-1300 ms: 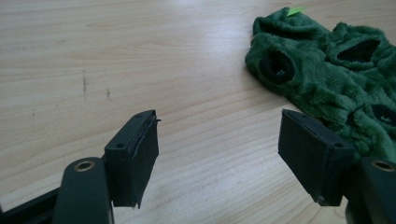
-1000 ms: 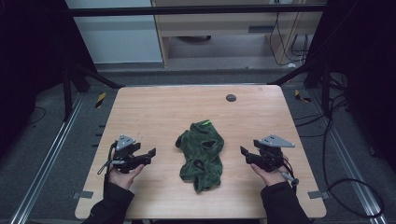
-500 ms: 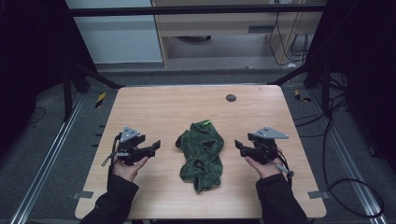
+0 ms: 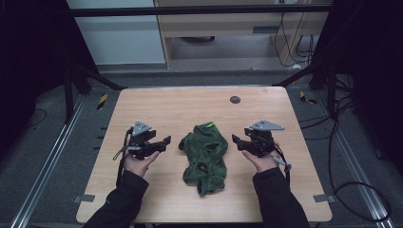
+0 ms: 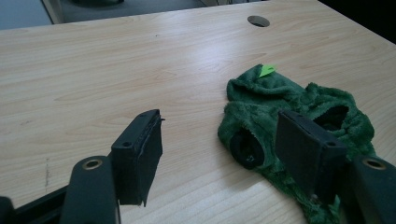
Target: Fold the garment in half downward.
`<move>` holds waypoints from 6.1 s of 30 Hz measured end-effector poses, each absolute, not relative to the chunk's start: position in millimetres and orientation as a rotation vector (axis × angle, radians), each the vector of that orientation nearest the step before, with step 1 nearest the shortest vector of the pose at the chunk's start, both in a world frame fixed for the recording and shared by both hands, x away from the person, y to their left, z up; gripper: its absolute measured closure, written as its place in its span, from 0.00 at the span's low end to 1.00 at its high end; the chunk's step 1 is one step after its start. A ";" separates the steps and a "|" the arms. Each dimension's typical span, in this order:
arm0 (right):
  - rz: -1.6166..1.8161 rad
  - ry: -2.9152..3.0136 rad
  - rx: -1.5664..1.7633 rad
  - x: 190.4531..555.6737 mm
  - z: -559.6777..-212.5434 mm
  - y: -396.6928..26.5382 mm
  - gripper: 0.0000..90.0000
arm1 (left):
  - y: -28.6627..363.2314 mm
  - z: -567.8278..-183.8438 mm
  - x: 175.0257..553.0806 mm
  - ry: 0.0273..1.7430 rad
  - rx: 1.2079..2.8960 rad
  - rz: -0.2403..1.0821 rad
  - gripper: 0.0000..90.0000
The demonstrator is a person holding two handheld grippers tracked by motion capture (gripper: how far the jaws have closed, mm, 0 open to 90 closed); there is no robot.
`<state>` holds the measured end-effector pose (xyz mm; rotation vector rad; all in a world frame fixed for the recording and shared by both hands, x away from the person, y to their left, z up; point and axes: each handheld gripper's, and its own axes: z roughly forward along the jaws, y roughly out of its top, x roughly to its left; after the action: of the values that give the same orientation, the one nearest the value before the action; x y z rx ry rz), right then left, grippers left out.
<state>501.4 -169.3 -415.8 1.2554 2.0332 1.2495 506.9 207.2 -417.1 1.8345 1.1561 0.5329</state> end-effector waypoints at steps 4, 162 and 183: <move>1.249 2.036 1.261 508.4 -416.4 -165.6 0.47 | 204.2 -417.3 512.5 1.154 1.830 0.522 0.35; 1.314 2.265 1.048 495.6 -426.4 -131.6 0.94 | 149.3 -417.9 491.1 0.930 2.041 0.384 1.00; 1.301 2.339 0.997 467.3 -437.6 -130.5 0.94 | 155.7 -429.8 463.8 0.913 2.087 0.328 1.00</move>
<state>467.3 -130.5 -437.6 0.9970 2.3389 1.3012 463.8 155.7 -429.8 2.0868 0.9129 0.3278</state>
